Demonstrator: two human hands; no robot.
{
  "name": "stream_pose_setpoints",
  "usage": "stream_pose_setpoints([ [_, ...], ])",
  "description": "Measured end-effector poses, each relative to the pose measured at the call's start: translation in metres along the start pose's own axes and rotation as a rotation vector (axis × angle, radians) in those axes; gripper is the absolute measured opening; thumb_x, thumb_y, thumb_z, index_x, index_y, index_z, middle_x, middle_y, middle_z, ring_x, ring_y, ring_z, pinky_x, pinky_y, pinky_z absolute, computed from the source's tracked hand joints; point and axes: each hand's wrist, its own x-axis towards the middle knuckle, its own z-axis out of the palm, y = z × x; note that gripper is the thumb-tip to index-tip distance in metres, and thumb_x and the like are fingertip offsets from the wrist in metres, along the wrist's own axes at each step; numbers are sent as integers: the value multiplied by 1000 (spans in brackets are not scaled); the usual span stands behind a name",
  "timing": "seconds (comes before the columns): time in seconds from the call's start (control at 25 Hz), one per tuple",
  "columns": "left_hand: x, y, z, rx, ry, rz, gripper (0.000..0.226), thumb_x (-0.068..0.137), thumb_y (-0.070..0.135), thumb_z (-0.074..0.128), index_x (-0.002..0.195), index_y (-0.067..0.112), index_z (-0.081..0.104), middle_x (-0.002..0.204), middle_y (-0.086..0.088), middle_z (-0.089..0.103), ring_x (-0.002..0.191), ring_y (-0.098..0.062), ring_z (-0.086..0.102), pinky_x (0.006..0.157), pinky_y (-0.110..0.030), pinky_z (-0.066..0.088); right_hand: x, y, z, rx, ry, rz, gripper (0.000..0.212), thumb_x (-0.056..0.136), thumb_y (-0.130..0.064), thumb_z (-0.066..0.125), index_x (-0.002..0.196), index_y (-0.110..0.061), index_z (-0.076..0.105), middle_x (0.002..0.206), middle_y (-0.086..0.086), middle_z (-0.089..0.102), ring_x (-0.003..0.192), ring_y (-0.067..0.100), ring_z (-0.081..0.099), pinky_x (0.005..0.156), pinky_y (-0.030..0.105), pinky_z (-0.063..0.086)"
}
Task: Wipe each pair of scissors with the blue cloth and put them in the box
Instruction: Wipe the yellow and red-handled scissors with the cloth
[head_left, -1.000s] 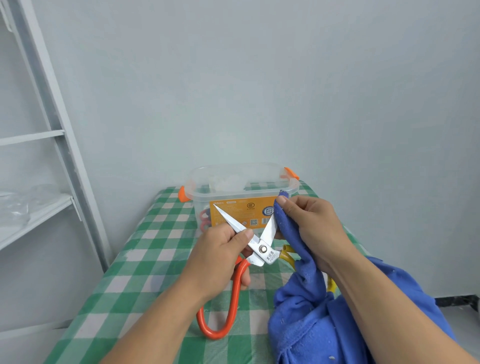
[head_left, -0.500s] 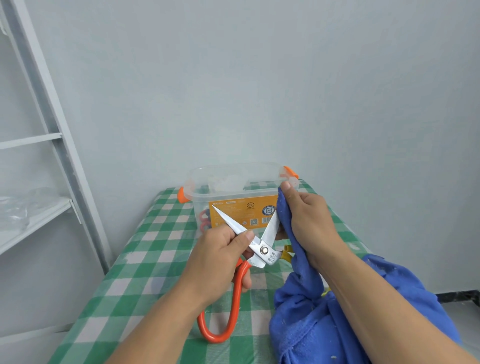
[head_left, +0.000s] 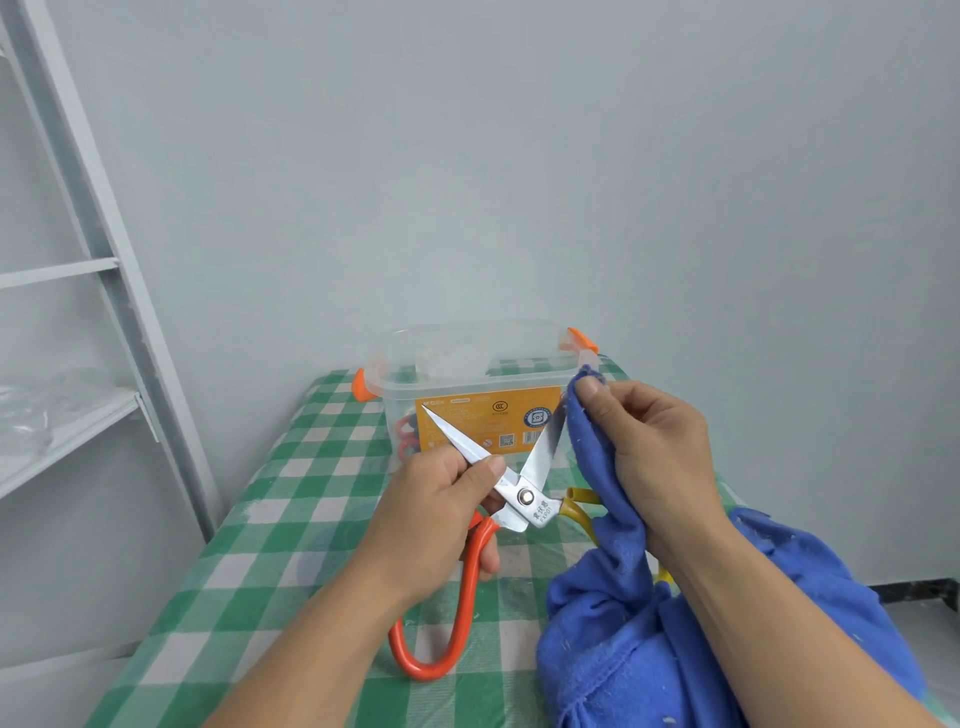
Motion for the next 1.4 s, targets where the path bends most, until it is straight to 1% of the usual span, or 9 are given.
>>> stream_pose_setpoints([
  [0.08, 0, 1, 1, -4, 2, 2, 29, 102, 21, 53, 91, -3, 65, 72, -17, 71, 45, -30, 59, 48, -35, 53, 2, 3, -1, 9, -28, 40, 13, 88, -16, 75, 84, -5, 69, 63, -2, 73, 52, 6, 64, 48, 17, 47],
  [0.16, -1, 1, 0, 9, 1, 8, 29, 102, 21, 53, 90, -3, 65, 71, -19, 71, 46, -31, 60, 51, -39, 53, 6, 6, -2, 0, -45, 91, 19, 84, -16, 80, 92, -5, 66, 73, 8, 75, 60, 14, 69, 53, 24, 51],
  [0.28, -1, 1, -1, 33, -10, 20, 30, 102, 23, 53, 90, -2, 65, 73, -26, 70, 48, -33, 61, 54, -46, 55, 11, 6, -1, 10, -119, 132, 13, 90, -14, 73, 82, -5, 68, 73, 17, 71, 66, 28, 66, 61, 34, 51],
  [0.48, -1, 0, -3, 59, -25, 49, 32, 101, 31, 55, 90, 2, 66, 73, -28, 69, 48, -35, 63, 54, -45, 55, 13, 1, 10, 25, -101, 169, 38, 98, -28, 63, 80, 5, 68, 80, 31, 68, 67, 30, 60, 70, 46, 52],
  [0.64, -3, 0, -2, 72, -21, 44, 32, 102, 28, 54, 91, 1, 66, 71, -28, 69, 49, -35, 62, 54, -41, 54, 14, 0, 14, 33, -72, 161, 53, 103, -37, 53, 92, 14, 63, 83, 25, 73, 77, 46, 70, 80, 57, 59],
  [0.92, 0, -1, -3, 60, -14, 27, 31, 103, 26, 52, 93, -1, 66, 71, -27, 69, 48, -32, 62, 53, -41, 55, 12, 0, -2, 232, 114, 165, 35, 101, -33, 57, 90, -2, 70, 56, -4, 59, 48, 9, 57, 51, 26, 55],
  [1.08, 0, -1, -2, 53, -14, 21, 30, 103, 25, 52, 92, 0, 65, 71, -27, 69, 48, -32, 62, 53, -39, 54, 7, 0, -5, 101, -32, 135, 24, 94, -27, 68, 78, -10, 72, 51, -2, 59, 43, 13, 52, 42, 22, 44],
  [1.2, 0, -1, -1, 57, -13, 26, 30, 103, 24, 53, 92, 0, 65, 73, -27, 69, 48, -33, 62, 53, -41, 54, 6, 1, -3, 7, -126, 92, 14, 91, -21, 71, 85, -8, 71, 65, -1, 71, 52, 9, 61, 48, 20, 46],
  [1.4, -2, 2, -2, 79, -21, 22, 30, 103, 26, 53, 91, 2, 65, 66, -25, 68, 48, -33, 62, 56, -43, 54, 11, 2, 8, -91, -136, 112, 45, 101, -34, 57, 70, -2, 61, 61, 14, 60, 53, 25, 57, 49, 28, 52],
])
